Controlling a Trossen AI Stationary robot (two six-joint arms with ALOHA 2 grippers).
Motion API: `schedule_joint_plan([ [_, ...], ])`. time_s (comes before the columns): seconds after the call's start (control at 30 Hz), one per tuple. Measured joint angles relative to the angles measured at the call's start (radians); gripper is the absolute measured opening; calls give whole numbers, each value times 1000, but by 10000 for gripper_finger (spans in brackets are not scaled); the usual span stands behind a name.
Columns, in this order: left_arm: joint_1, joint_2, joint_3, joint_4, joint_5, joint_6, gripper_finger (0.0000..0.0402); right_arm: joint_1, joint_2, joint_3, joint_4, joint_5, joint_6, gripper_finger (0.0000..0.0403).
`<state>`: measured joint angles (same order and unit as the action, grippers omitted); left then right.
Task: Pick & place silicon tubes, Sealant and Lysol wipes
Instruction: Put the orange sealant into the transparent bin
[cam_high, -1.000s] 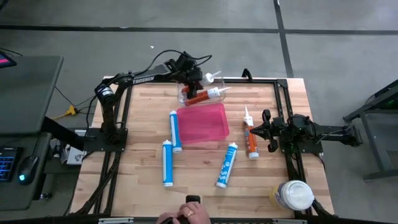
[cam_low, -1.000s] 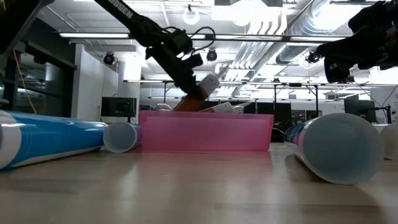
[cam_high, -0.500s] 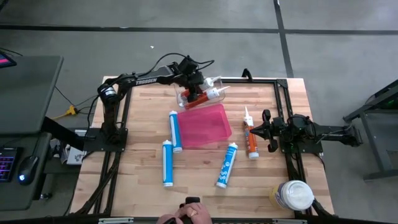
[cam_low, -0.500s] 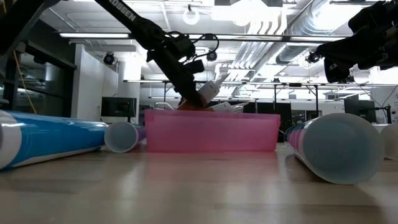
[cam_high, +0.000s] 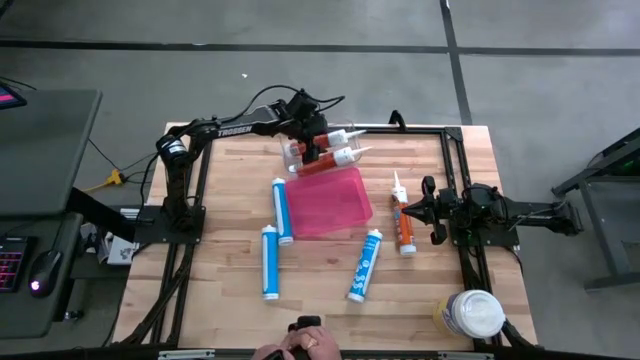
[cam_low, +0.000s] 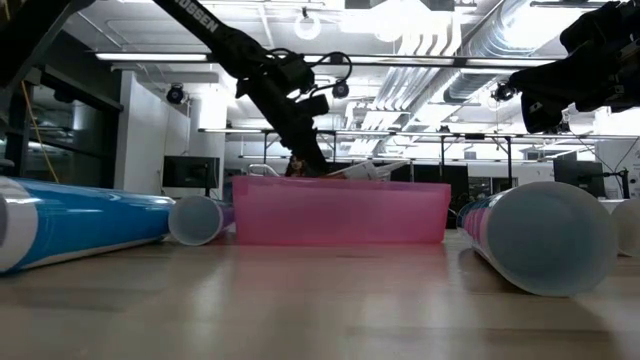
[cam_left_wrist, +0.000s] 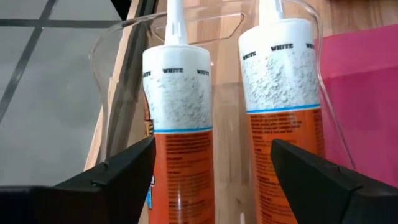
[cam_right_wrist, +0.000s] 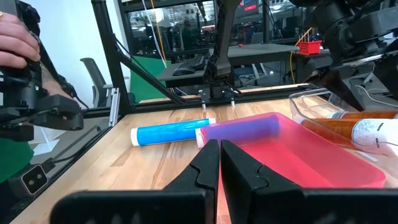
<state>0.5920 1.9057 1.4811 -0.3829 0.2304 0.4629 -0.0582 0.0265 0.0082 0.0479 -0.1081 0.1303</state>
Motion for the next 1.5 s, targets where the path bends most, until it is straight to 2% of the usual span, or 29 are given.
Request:
schedule_joint_plan([
  [0.47, -4, -1, 8, 22, -70, -4, 274, 0, 0, 0, 0, 0, 0, 12],
  [0.8, -38, -7, 159, -82, -37, -53, 231, 0, 0, 0, 0, 0, 0, 12],
  [1.07, -140, -7, 270, -161, -16, -92, 152, 0, 0, 0, 0, 0, 0, 12],
  [1.33, -240, -7, 286, -203, 49, -240, 13, 0, 0, 0, 0, 0, 0, 12],
  [1.5, -298, -7, 286, -201, 87, -290, 7, 0, 0, 0, 0, 0, 0, 12],
])
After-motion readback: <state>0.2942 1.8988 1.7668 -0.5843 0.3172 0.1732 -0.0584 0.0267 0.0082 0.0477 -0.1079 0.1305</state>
